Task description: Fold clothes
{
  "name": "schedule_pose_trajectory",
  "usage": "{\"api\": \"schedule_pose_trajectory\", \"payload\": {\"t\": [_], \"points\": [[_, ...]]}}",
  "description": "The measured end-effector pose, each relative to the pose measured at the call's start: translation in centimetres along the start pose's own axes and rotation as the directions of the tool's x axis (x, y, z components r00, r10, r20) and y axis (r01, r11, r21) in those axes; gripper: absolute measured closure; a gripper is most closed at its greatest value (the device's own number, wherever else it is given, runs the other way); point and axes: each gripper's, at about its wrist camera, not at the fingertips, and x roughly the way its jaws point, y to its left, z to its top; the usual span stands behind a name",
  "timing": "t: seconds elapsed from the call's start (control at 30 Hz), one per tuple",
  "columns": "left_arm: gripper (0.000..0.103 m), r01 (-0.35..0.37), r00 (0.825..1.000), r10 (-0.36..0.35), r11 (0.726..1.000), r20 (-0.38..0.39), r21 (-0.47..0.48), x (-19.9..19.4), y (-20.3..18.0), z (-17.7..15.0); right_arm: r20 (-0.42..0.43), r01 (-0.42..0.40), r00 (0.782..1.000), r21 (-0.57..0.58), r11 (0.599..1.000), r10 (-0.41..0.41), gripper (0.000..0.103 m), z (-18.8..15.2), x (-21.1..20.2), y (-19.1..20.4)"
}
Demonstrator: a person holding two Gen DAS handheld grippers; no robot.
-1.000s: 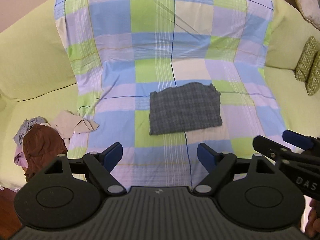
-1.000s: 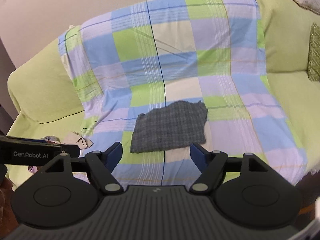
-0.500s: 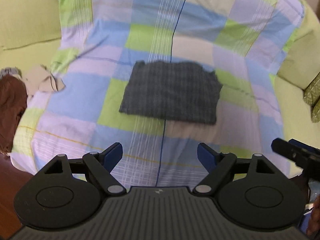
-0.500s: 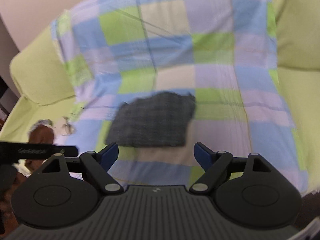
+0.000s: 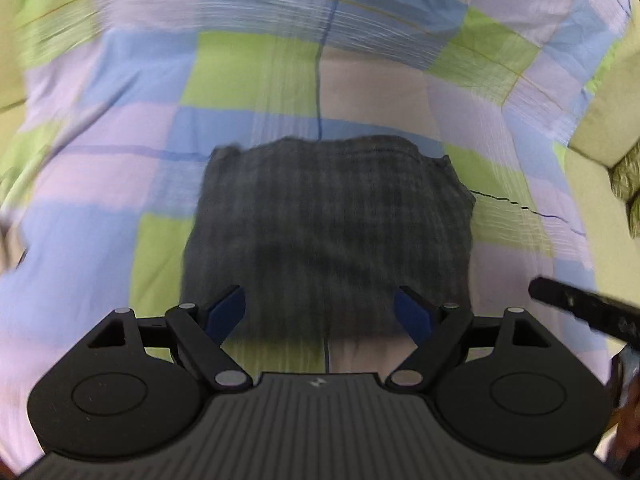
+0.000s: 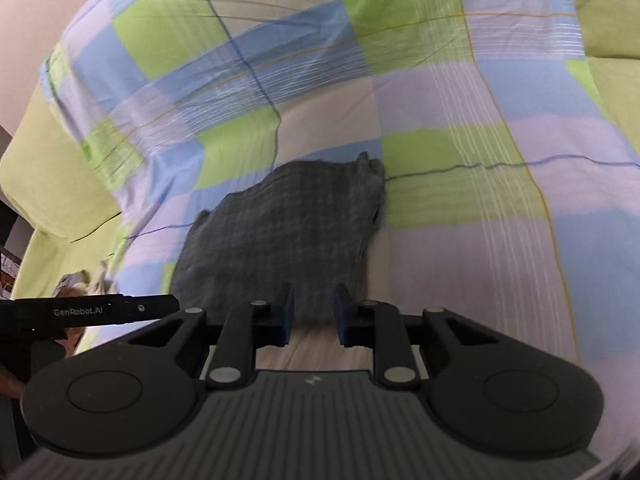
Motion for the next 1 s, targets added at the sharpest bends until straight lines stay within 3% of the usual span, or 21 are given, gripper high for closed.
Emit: {"api": "schedule_pose_trajectory", "payload": {"t": [0.27,0.5,0.57,0.6,0.63,0.73,0.83,0.97,1.0], "points": [[0.02,-0.022,0.999,0.023,0.999,-0.023,0.04,3.0,0.0,1.8,0.0,0.019,1.0,0.009,1.0,-0.019,0.081,4.4,5.9,-2.3],[0.02,-0.052,0.998,0.052,0.999,-0.041,0.01,3.8,0.2,2.9,-0.025,-0.008,1.0,-0.104,0.995,0.006,0.074,6.4,10.0,-1.8],[0.02,-0.057,0.997,0.057,0.998,-0.044,0.005,4.2,0.2,3.3,-0.049,-0.034,0.998,-0.131,0.991,0.027,0.082,6.5,10.9,-1.7],[0.02,-0.055,0.998,0.055,0.998,-0.042,0.003,4.2,0.2,3.4,-0.052,-0.041,0.998,-0.133,0.99,0.035,0.1,6.5,10.9,-1.6],[0.02,-0.052,0.998,0.052,0.999,-0.039,0.004,4.2,0.2,3.5,-0.05,-0.047,0.998,-0.131,0.99,0.041,0.1,6.5,10.7,-1.6],[0.02,-0.055,0.998,0.055,0.998,-0.031,0.019,4.6,0.1,3.9,-0.006,-0.066,0.998,-0.016,0.998,0.066,0.1,6.4,8.5,-2.4],[0.02,-0.066,0.997,0.067,0.998,-0.042,0.021,5.4,0.1,4.1,-0.035,-0.055,0.998,0.139,0.989,0.06,0.1,5.3,8.7,-4.7],[0.02,-0.07,0.997,0.071,0.997,-0.035,0.03,5.6,0.4,4.2,-0.092,-0.071,0.992,0.171,0.983,0.087,0.088,5.3,10.5,-5.5],[0.02,-0.073,0.997,0.074,0.997,-0.037,0.033,5.7,0.5,4.2,-0.094,-0.071,0.992,0.152,0.986,0.086,0.076,5.6,10.4,-5.3]]}}
